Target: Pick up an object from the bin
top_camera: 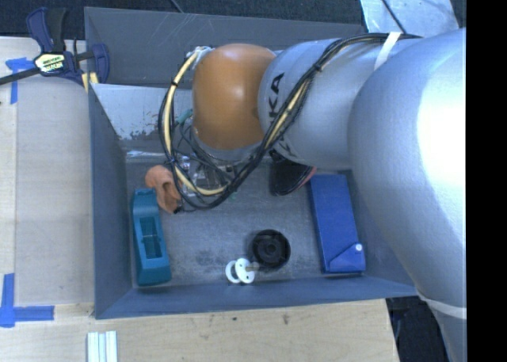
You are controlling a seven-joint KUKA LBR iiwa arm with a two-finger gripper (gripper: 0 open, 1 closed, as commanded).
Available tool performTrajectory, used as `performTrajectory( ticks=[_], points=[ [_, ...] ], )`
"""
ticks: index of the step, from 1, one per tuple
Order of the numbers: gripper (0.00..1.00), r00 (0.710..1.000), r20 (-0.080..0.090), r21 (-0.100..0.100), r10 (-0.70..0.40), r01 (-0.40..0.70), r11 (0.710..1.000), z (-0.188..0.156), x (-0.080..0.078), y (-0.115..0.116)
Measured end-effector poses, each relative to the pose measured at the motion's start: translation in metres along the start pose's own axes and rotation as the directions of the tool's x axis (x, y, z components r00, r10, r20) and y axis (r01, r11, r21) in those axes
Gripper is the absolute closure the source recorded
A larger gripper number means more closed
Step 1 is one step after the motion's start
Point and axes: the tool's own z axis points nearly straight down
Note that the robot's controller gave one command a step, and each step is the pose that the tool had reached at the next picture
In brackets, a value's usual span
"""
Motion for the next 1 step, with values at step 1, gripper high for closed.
performTrajectory(
  ticks=[1],
  points=[
    [1.00, 1.000, 0.014, -0.003, -0.018, 0.018, 1.000, -0.0295, 0.0118, 0.0043]
  ],
)
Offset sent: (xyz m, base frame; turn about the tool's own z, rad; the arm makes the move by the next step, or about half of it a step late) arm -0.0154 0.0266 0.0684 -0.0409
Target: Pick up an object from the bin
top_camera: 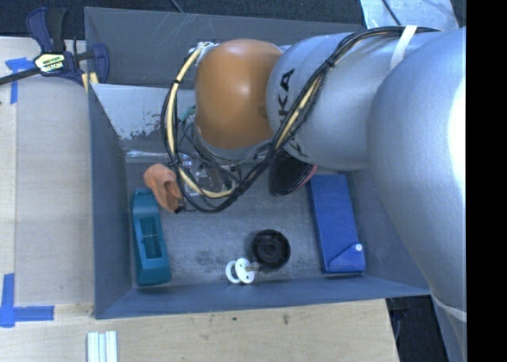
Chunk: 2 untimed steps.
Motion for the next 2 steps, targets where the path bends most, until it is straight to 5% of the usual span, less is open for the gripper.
performTrajectory(
  ticks=[2],
  points=[
    [1.00, 0.999, -0.007, 0.001, -0.034, 0.034, 0.999, -0.053, 0.007, 0.032]
  ],
)
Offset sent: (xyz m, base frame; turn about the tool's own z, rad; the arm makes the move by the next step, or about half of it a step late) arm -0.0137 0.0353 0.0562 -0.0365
